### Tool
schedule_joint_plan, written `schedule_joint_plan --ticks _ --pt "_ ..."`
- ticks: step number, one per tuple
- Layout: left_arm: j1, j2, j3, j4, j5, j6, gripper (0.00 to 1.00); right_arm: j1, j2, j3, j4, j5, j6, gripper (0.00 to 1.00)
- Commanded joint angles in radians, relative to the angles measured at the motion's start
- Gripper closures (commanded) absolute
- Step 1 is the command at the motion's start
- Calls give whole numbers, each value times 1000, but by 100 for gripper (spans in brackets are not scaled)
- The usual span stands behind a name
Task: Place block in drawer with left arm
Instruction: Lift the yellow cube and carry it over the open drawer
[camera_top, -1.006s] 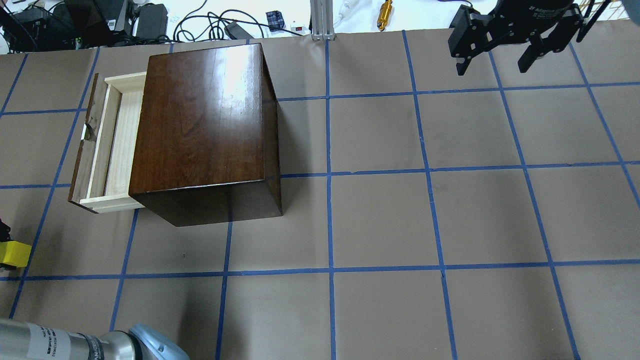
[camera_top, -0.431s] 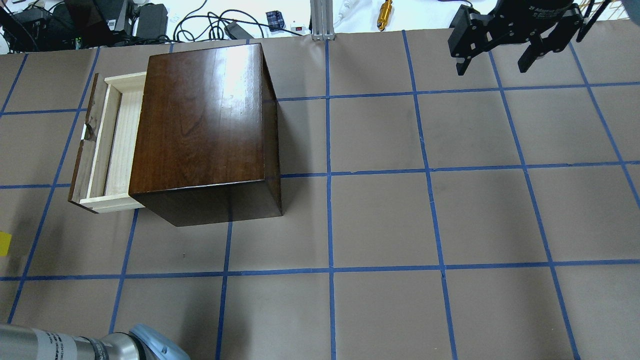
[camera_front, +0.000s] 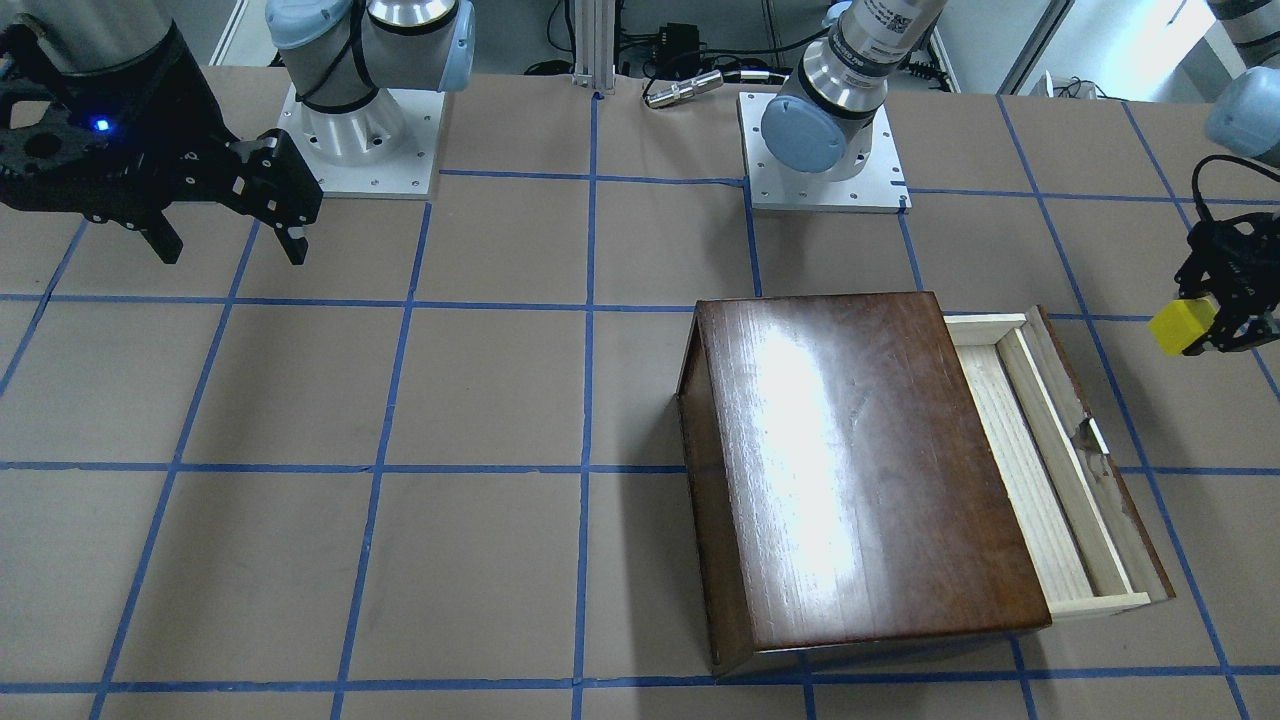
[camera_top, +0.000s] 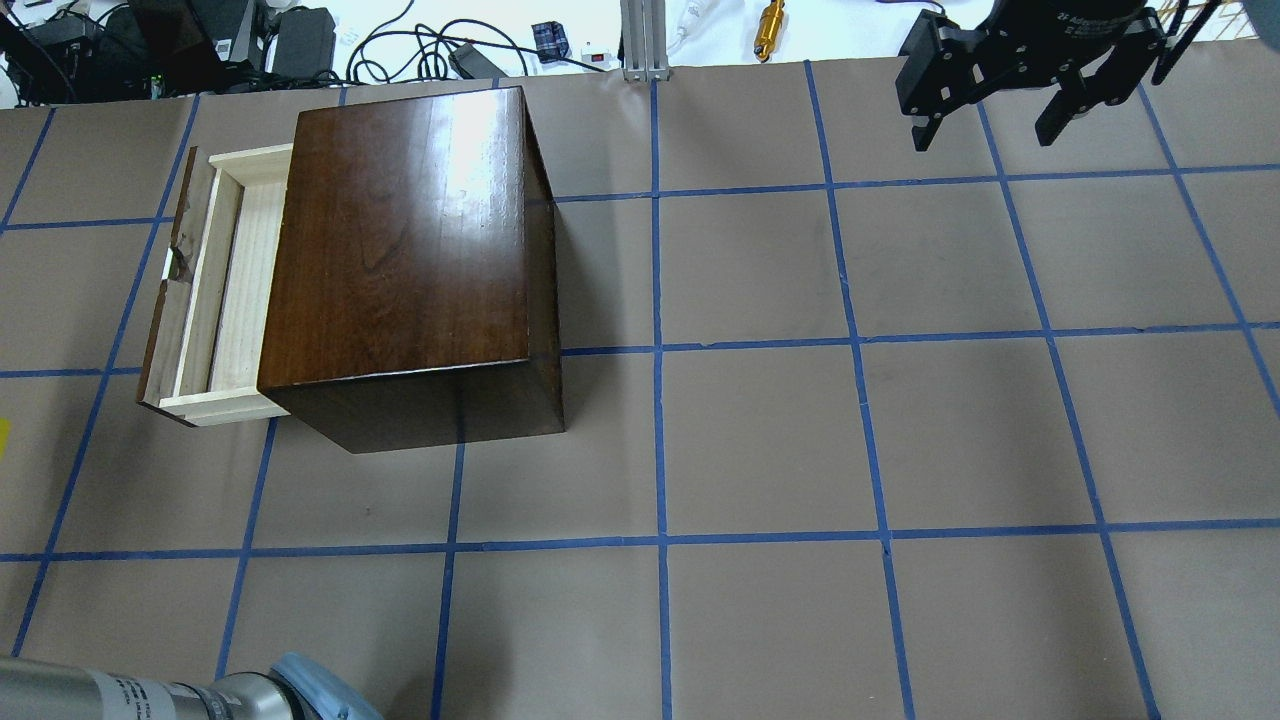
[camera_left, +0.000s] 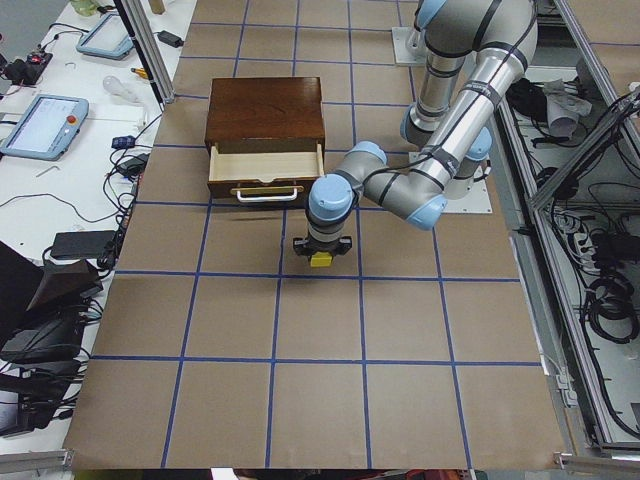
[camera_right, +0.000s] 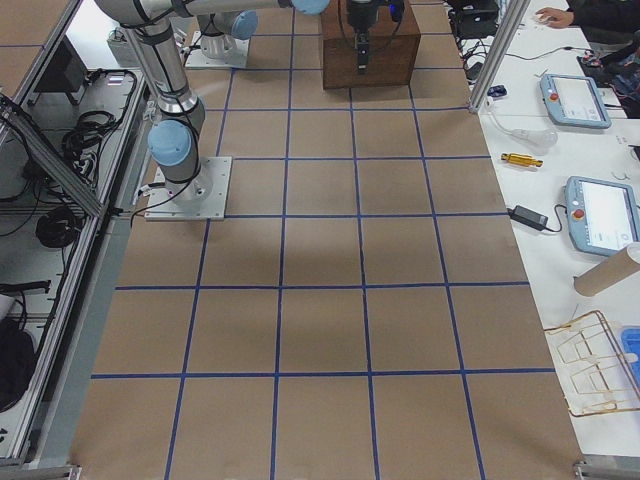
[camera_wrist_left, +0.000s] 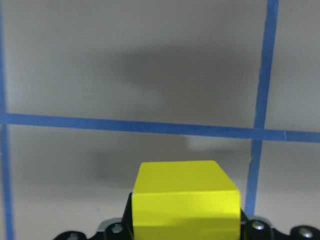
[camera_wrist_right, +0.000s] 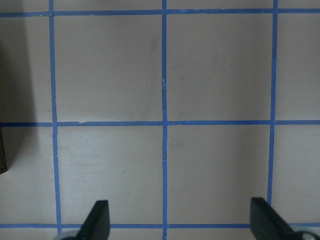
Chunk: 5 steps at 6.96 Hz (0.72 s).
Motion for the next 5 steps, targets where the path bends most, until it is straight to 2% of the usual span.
schedule_joint_plan --ticks 1,5 --pt "-151 8 162 -209 -4 -152 100 0 0 0 0 0 0 0" --pt "-432 -3 168 -200 -8 -464 100 0 -1 0 0 0 2 0"
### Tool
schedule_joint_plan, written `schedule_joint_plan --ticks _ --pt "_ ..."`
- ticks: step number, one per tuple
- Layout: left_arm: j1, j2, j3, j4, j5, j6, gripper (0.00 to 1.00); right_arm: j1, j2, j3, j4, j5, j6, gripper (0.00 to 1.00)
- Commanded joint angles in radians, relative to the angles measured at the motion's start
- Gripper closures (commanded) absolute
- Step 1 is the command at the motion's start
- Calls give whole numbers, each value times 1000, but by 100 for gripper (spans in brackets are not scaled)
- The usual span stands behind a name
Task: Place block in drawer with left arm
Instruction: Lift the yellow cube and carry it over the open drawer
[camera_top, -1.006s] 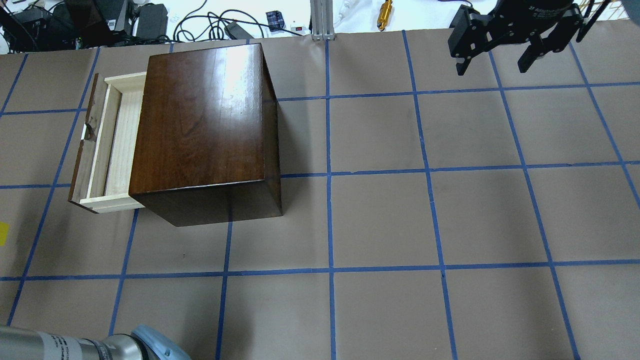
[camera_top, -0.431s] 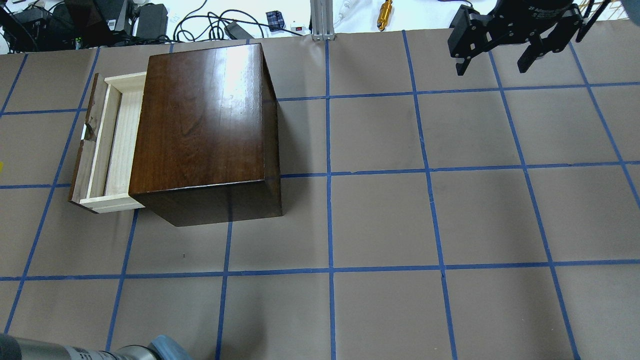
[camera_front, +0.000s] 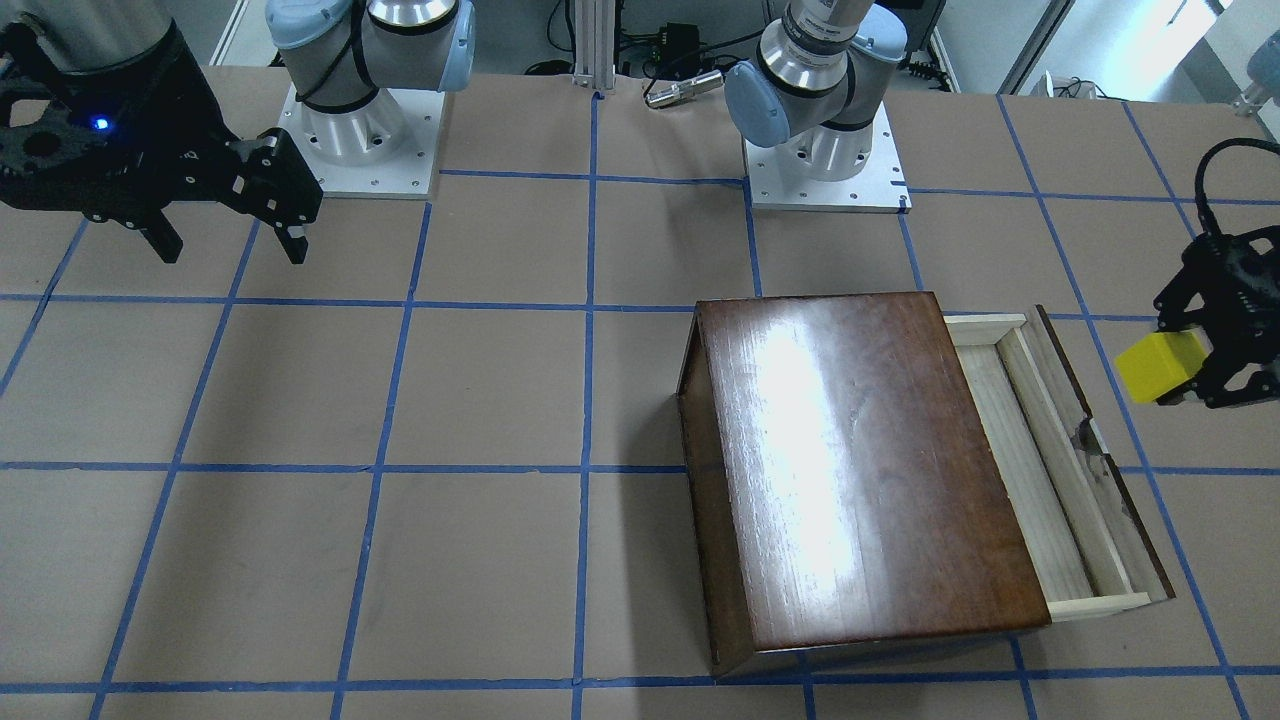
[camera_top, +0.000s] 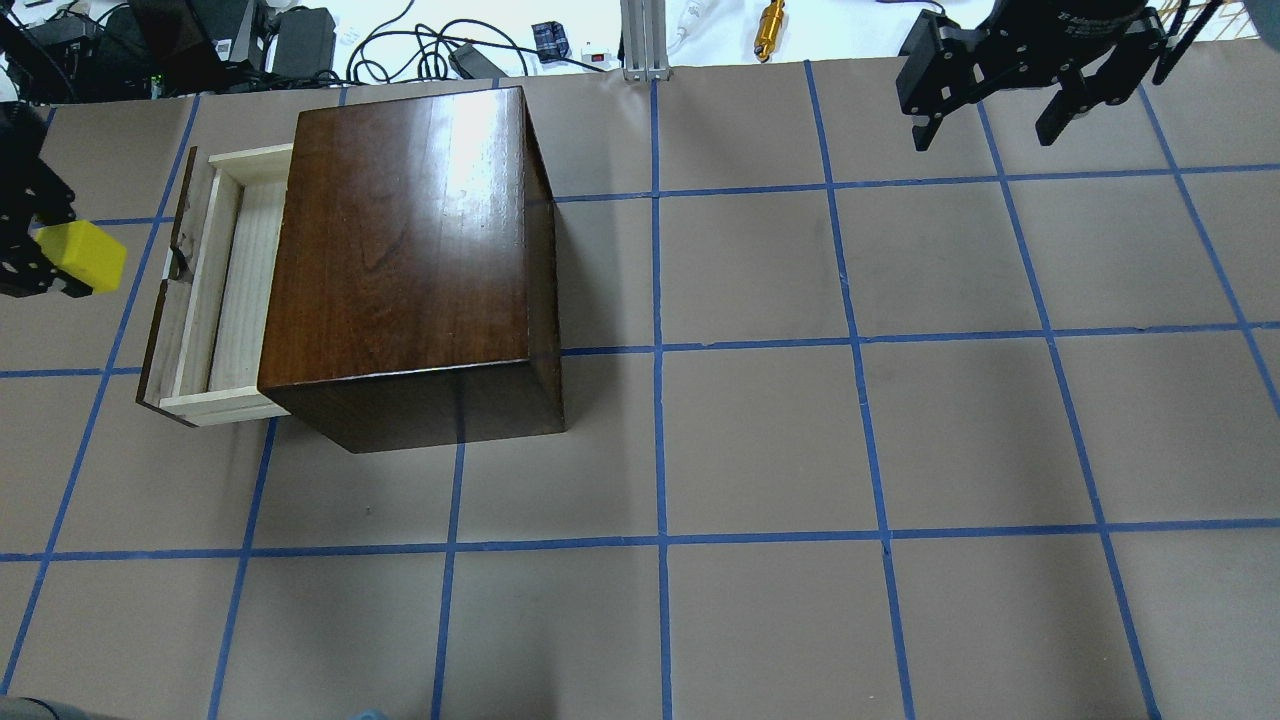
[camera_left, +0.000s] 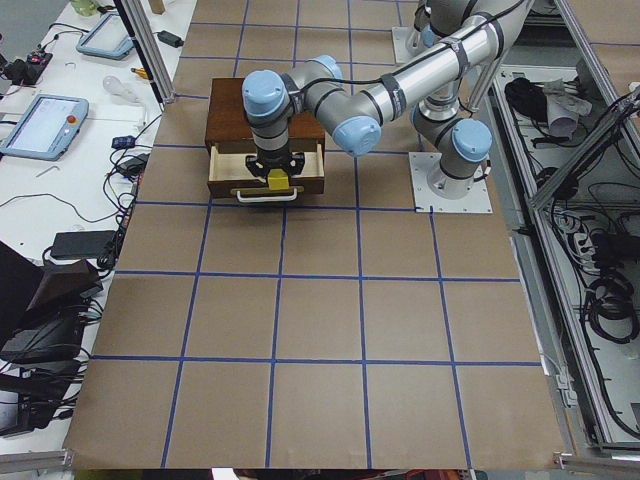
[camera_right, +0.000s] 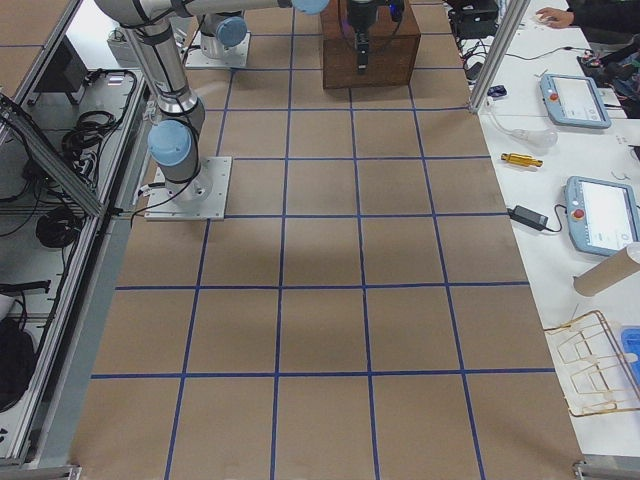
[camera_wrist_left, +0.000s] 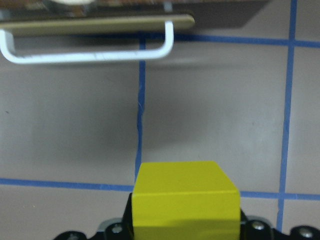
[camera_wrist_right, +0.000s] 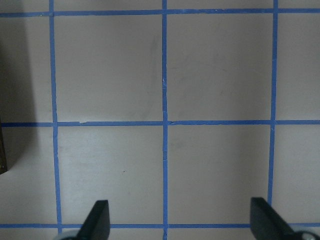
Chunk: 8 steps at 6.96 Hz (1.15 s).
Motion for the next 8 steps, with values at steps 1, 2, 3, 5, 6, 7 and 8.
schedule_joint_plan --ticks 1,2,3,5,6,7,8 --pt "-111 -20 -7 18 1 -141 100 1 0 0 0 0 0 0" --pt "-131 -24 -14 39 1 -158 100 -1 1 0 0 0 -1 0" --pt "-137 -34 -25 44 -1 -146 100 -1 0 0 0 0 -1 0" --pt "-139 -44 -74 119 -2 -131 100 1 1 0 0 -2 -1 0" --pt "-139 -50 -96 144 -2 -131 100 1 1 0 0 -2 -1 0" --pt "-139 -52 -103 145 -2 -125 100 1 1 0 0 -2 -1 0" --pt "-137 -61 -106 162 -2 -119 100 1 0 0 0 -2 -1 0"
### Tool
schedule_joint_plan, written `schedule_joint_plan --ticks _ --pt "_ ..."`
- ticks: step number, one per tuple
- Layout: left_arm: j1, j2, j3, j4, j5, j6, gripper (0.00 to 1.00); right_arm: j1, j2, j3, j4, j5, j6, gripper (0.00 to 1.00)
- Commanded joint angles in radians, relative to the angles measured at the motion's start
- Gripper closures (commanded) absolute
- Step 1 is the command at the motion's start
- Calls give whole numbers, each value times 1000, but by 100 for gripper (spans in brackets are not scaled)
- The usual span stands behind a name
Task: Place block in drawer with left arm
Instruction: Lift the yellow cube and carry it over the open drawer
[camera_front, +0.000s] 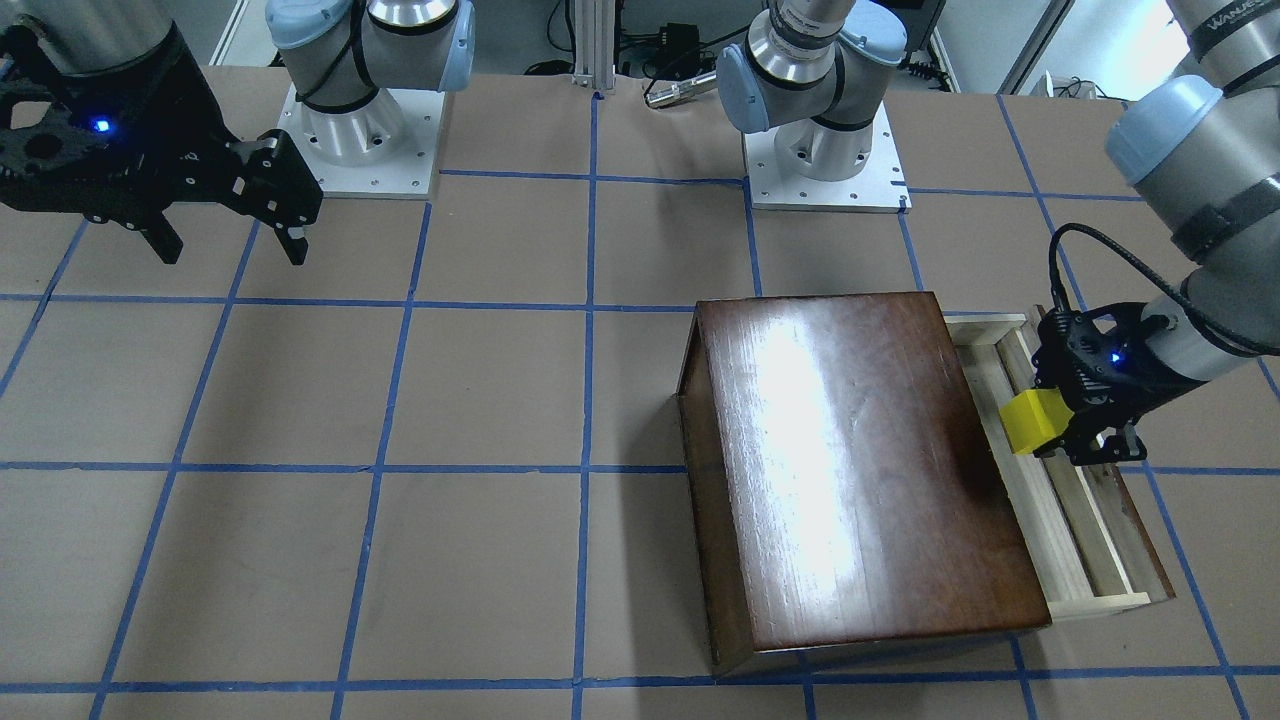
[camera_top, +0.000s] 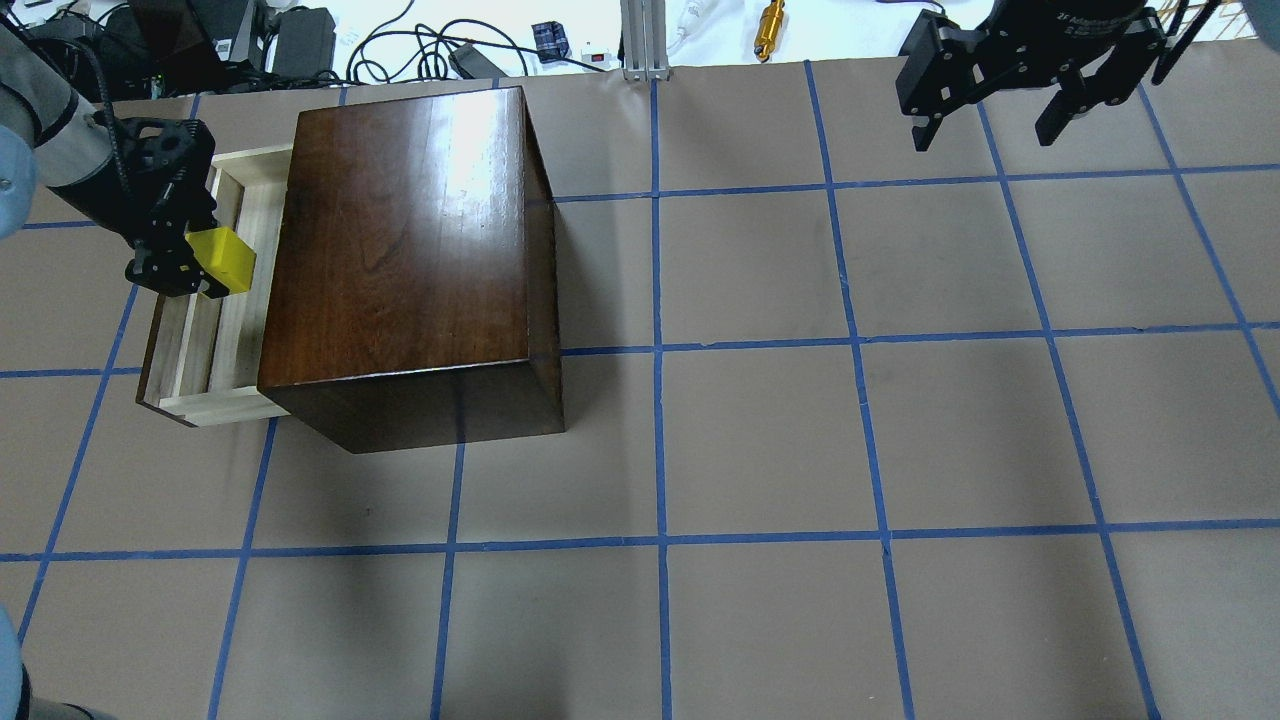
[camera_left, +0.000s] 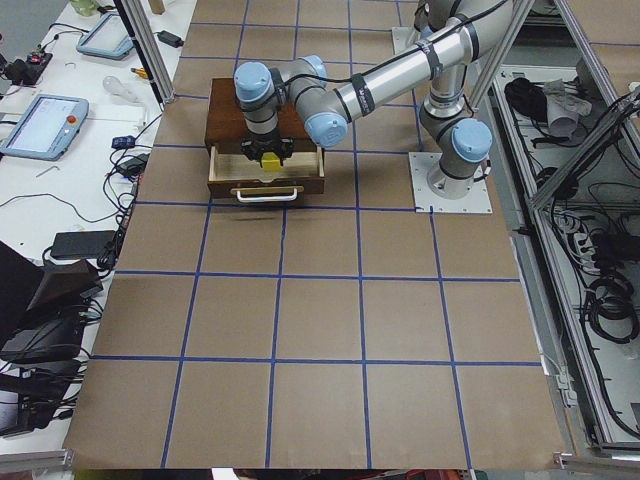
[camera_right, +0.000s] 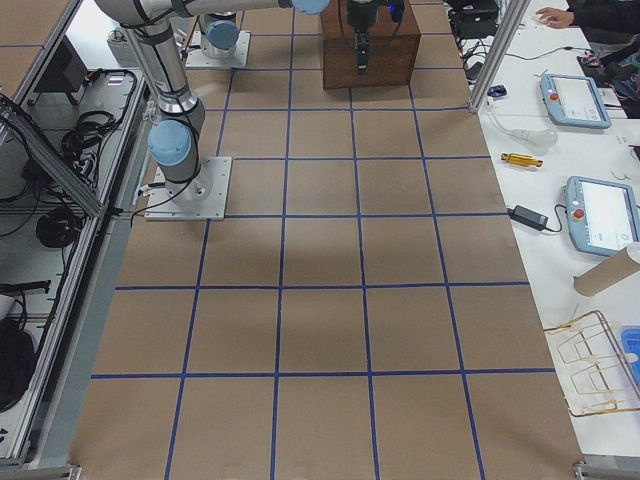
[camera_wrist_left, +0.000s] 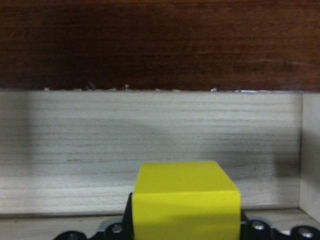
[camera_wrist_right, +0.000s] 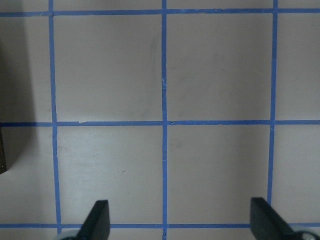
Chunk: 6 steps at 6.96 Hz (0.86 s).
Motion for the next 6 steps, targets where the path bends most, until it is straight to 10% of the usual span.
schedule_joint_plan --ticks 1,3,6 --pt "1 -14 -14 39 0 8 100 0 0 0 0 0 0 0" --pt "0 -18 -30 41 -3 5 94 0 -1 0 0 1 0 0" --pt "1 -16 -65 56 -46 1 46 0 0 0 0 1 0 0"
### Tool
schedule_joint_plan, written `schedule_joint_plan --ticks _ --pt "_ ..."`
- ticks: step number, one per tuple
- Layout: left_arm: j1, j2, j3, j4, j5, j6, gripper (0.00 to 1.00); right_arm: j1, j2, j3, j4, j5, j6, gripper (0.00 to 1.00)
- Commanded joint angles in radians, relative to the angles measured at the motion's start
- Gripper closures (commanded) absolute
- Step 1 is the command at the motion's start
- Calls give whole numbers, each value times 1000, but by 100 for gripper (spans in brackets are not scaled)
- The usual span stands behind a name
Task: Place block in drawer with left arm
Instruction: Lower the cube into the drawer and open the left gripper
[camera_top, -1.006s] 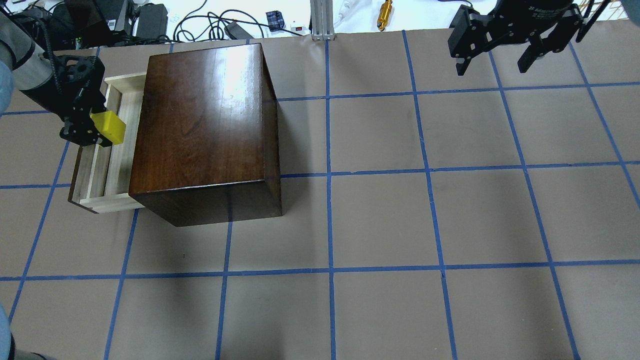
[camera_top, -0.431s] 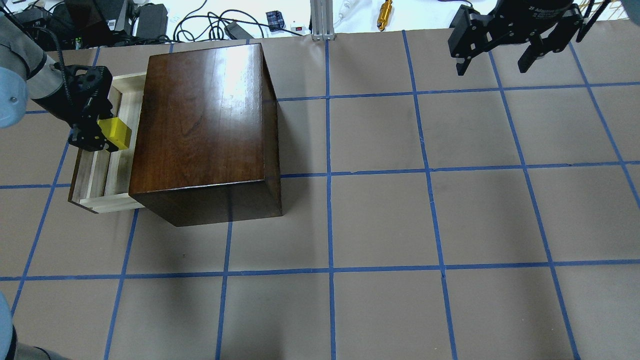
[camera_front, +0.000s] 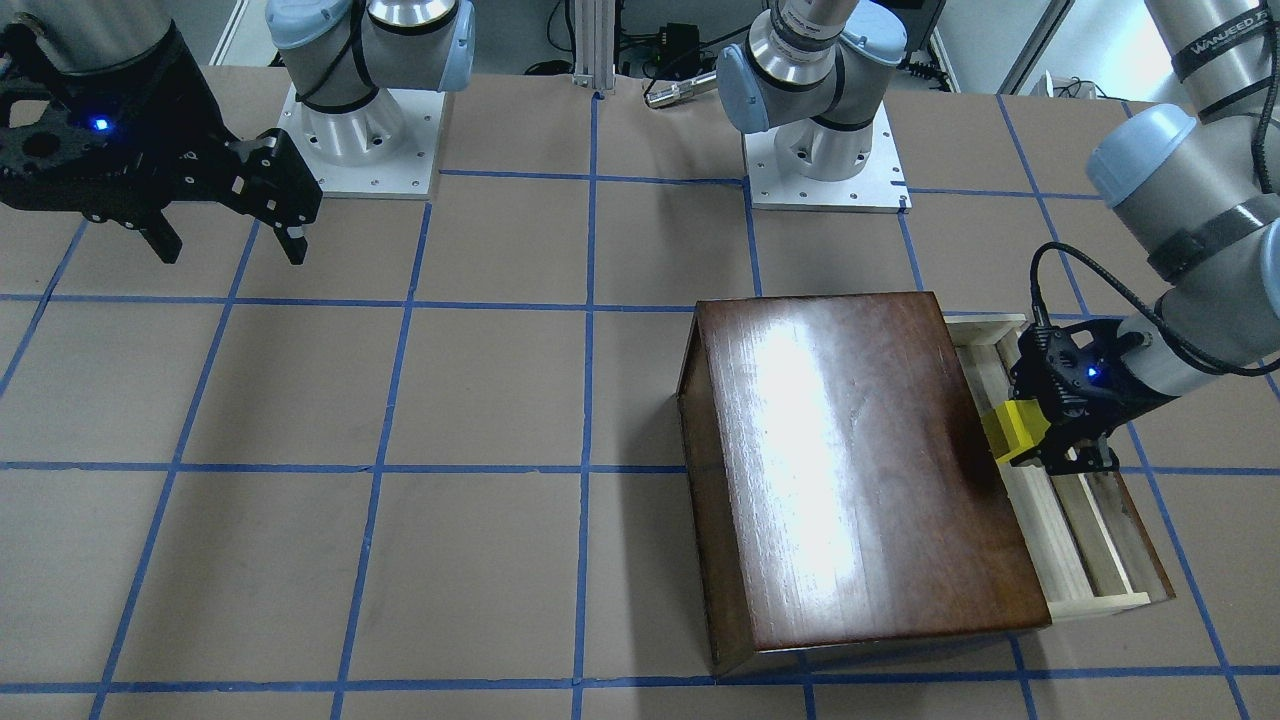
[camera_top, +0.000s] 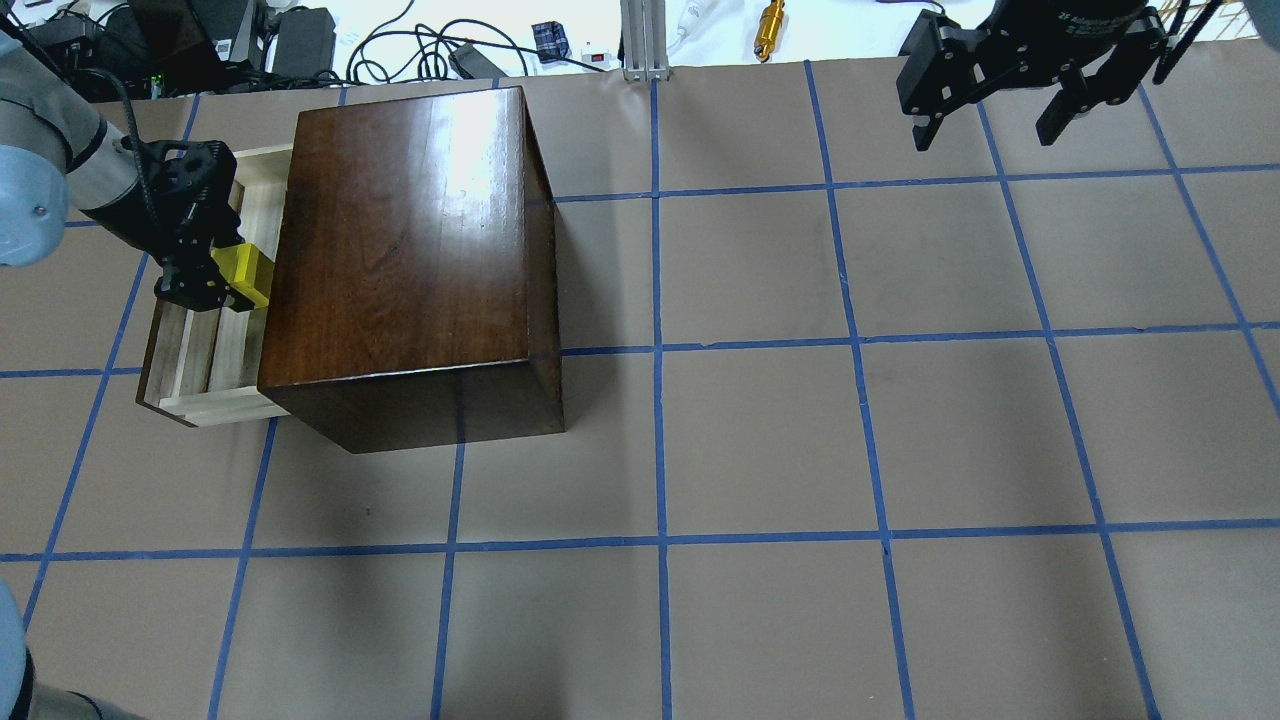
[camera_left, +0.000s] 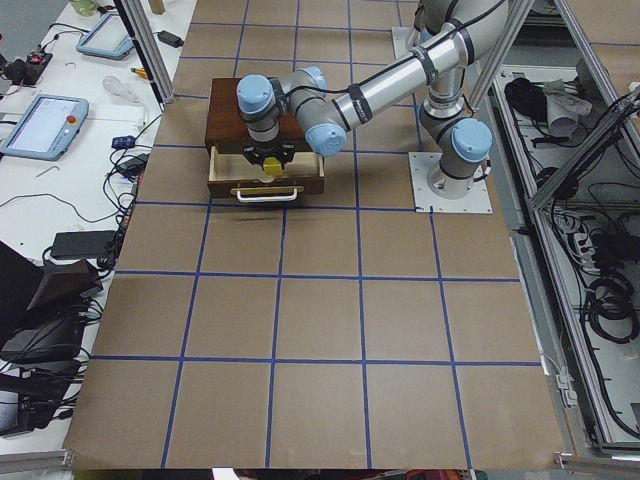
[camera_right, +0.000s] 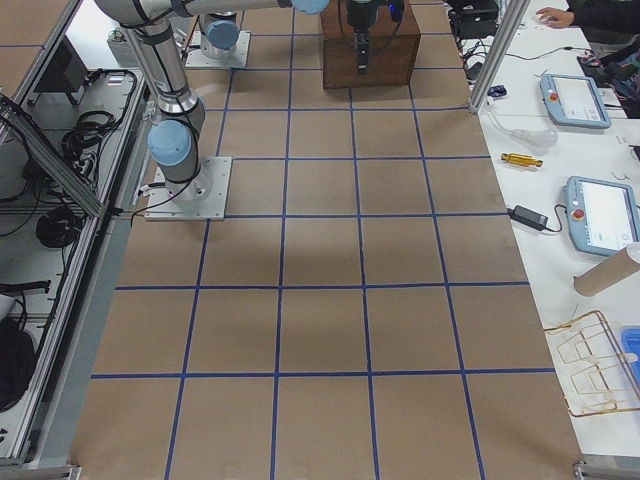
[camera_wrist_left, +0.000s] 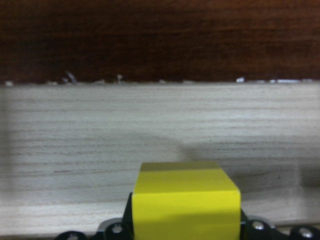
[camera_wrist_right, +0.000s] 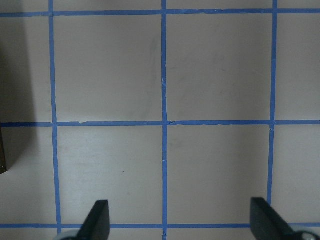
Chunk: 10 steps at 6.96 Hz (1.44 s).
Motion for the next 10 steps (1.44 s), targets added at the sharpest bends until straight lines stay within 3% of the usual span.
schedule_joint_plan --ticks 1,5,6,10 --pt "2 1 -18 15 -1 1 46 1 1 0 0 0 0 0" --pt "8 3 -18 29 10 4 43 -1 1 0 0 0 0 0" --pt "8 3 -18 29 7 6 0 1 1 0 0 1 0 0" --pt "8 38 -8 13 13 -5 0 1 1 0 0 1 0 0"
